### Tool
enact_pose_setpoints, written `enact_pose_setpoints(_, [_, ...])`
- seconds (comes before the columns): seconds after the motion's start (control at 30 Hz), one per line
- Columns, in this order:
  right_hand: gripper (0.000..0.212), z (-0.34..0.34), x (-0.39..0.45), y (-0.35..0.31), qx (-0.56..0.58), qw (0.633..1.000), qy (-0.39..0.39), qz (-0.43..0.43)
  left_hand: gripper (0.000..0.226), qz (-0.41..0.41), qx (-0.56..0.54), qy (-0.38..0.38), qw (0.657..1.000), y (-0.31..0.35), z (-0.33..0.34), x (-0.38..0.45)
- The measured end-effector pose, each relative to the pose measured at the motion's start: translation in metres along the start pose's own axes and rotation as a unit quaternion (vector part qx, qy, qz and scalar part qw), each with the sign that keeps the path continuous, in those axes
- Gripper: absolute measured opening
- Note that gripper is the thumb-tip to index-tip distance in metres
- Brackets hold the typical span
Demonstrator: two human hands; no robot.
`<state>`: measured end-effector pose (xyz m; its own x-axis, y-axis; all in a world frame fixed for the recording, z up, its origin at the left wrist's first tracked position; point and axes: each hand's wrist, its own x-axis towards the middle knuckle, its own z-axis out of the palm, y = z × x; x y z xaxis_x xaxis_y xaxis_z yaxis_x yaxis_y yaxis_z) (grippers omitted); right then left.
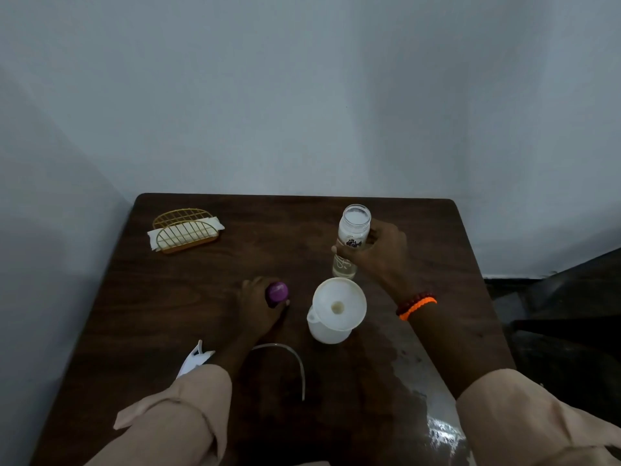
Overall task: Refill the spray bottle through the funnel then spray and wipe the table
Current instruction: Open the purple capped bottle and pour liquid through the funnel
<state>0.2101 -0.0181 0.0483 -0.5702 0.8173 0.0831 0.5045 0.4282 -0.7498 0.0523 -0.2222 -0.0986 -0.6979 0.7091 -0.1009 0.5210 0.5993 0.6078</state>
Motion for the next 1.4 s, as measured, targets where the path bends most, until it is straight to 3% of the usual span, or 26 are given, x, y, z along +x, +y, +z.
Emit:
enact_pose_setpoints(0.23, [0.046,-0.013,-0.007,0.003,-0.013,1.0,0.02,-0.004,0.064,0.002,0.056,-0.023,0.998,0.005,-0.007,-0.003])
enact_pose_setpoints(0.3, [0.044,-0.021,-0.011,0.005,-0.01,1.0,0.029,-0.009,0.056,-0.007,0.051,-0.006,0.999,0.012,-0.014,-0.006])
enact_pose_setpoints(0.37, [0.044,-0.031,-0.016,0.009,-0.013,0.999,0.043,-0.011,0.037,-0.047,-0.033,0.016,0.998,0.031,-0.03,-0.012])
enact_pose_setpoints(0.43, [0.045,-0.041,-0.022,0.015,-0.026,0.998,0.052,-0.016,0.022,-0.084,-0.15,-0.015,0.985,0.058,-0.05,-0.021])
enact_pose_setpoints(0.6, [0.042,-0.063,-0.048,0.023,-0.053,0.997,0.035,-0.036,0.044,-0.042,-0.247,-0.09,0.964,0.107,-0.088,-0.059])
enact_pose_setpoints(0.87, [0.047,-0.08,-0.087,0.02,-0.058,0.996,-0.021,-0.067,0.014,-0.008,-0.282,-0.134,0.95,0.122,-0.094,-0.071])
enact_pose_setpoints(1.1, [0.053,-0.079,-0.095,0.016,-0.047,0.993,-0.037,-0.103,0.015,0.012,-0.277,-0.114,0.954,0.122,-0.091,-0.069])
enact_pose_setpoints(1.4, [0.064,-0.088,-0.088,0.007,-0.14,0.978,-0.078,-0.137,0.016,-0.001,-0.28,-0.103,0.954,0.123,-0.087,-0.066])
